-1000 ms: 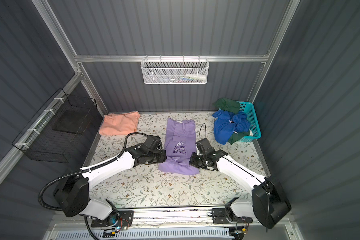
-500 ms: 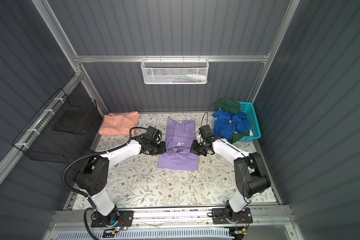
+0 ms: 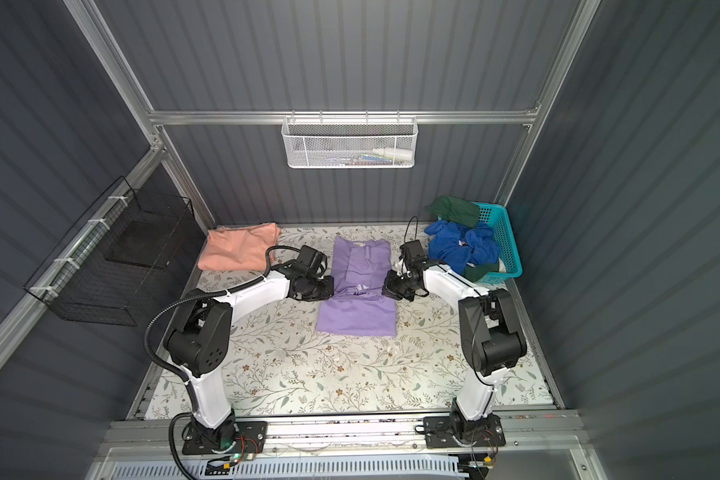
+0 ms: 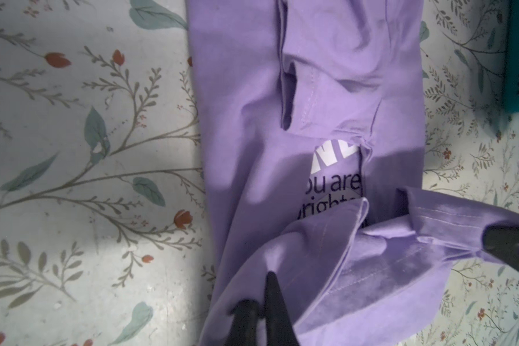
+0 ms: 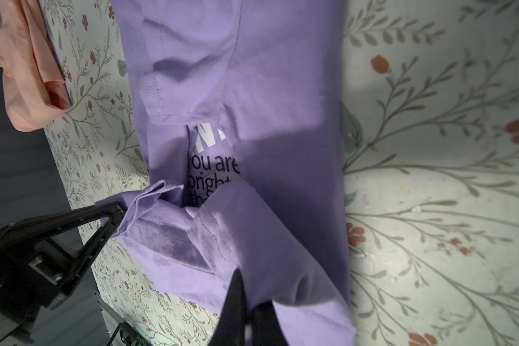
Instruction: Fold and stack the t-shirts
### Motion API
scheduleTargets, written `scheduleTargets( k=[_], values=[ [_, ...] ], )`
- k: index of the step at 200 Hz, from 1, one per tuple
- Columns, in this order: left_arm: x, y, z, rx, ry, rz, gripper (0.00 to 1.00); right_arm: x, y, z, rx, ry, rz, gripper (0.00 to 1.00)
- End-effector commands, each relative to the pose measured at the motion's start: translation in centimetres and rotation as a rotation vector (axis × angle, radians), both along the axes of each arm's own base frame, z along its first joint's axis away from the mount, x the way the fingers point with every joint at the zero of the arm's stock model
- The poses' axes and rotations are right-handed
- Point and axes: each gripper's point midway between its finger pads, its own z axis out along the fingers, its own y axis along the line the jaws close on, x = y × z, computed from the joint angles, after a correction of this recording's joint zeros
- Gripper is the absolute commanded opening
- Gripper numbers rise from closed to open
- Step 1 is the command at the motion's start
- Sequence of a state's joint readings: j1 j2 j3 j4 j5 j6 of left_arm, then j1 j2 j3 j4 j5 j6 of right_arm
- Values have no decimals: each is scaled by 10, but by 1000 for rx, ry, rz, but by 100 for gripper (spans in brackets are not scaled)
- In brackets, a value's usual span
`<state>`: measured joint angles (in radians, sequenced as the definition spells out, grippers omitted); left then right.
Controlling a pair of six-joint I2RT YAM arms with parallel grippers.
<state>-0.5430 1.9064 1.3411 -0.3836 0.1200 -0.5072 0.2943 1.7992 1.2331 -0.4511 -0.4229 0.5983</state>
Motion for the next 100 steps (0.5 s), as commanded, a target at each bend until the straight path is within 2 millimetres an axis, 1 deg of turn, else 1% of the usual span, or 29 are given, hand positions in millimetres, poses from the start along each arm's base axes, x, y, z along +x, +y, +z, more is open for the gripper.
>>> scheduleTargets(
  k=[1,15,36,38,41,59,74,76,78,81,84,88,89,100],
  values=[
    [8,2,-1,29,-9,-17,0,7,-1,0,-7,7,14,0],
    [13,3,-3,40,-15,-13,0,9,0,-4,-11,15,14,0],
    [14,7,-13,67,-3,-15,0,13,-1,-7,-12,22,11,0],
    [21,3,-4,55,-26,-12,0,13,-1,-8,-12,23,11,0],
    [24,2,-2,52,-33,-11,0,15,-1,-8,-12,22,12,0],
    [29,2,-5,50,-29,-7,0,20,-2,-9,-13,24,10,0],
    [37,-2,-4,35,-34,-12,0,25,-3,-10,-13,29,7,0],
    [38,-3,-4,30,-36,-15,0,25,-3,-10,-12,30,6,3],
    [40,-4,-3,25,-38,-18,1,26,-3,-11,-11,31,6,9],
    [41,-5,-2,17,-37,-24,8,27,-3,-10,-9,36,2,16],
    [43,-6,0,9,-34,-29,17,27,-2,-10,-4,42,4,25],
    [46,-6,2,0,-28,-33,28,25,-2,-9,1,59,1,32],
    [46,-6,1,0,-23,-33,30,25,-2,-8,4,62,1,33],
    [54,-4,12,-15,-17,-35,35,20,3,2,48,57,8,45]
  ],
)
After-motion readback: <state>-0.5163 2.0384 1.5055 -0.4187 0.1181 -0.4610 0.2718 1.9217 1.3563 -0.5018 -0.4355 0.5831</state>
